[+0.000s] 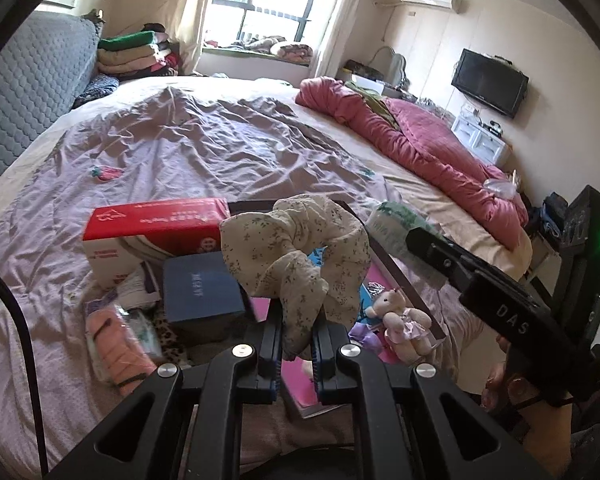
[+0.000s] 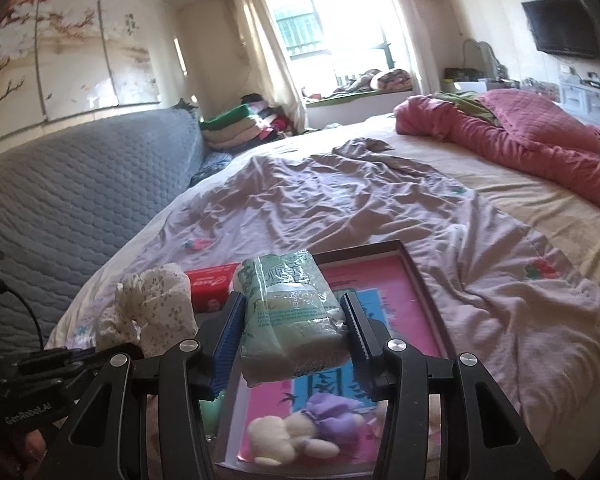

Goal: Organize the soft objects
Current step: 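Lift and carry the scrunchie and tissue pack toward the pink tray, then lower the scrunchie and tissue pack onto the tray beside the bears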

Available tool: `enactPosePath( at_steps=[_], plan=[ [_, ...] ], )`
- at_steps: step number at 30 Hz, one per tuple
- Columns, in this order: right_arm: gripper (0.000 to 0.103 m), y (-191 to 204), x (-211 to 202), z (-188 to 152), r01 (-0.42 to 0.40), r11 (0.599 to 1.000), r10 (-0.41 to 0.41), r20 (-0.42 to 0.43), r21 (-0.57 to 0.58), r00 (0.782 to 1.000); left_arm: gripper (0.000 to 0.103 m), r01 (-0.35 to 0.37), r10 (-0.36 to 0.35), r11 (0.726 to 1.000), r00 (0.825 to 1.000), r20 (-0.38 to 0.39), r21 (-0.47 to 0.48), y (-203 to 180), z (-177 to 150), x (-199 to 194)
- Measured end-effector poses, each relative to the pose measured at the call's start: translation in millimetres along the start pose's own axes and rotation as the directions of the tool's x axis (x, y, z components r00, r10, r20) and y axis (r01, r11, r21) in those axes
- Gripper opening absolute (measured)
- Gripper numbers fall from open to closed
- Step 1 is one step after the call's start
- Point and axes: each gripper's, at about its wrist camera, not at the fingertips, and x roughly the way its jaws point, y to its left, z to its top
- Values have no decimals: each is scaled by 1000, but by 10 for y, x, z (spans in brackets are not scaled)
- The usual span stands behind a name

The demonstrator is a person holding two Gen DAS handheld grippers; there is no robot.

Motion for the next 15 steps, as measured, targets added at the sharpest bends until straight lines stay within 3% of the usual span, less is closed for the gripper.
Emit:
enactPosePath(
  at_steps=[15],
  plan=[
    [51, -355, -43, -80, 29, 997, -30, 9, 74, 1000, 12, 14, -14, 1000, 992, -124, 3, -200, -48, 493]
  ],
)
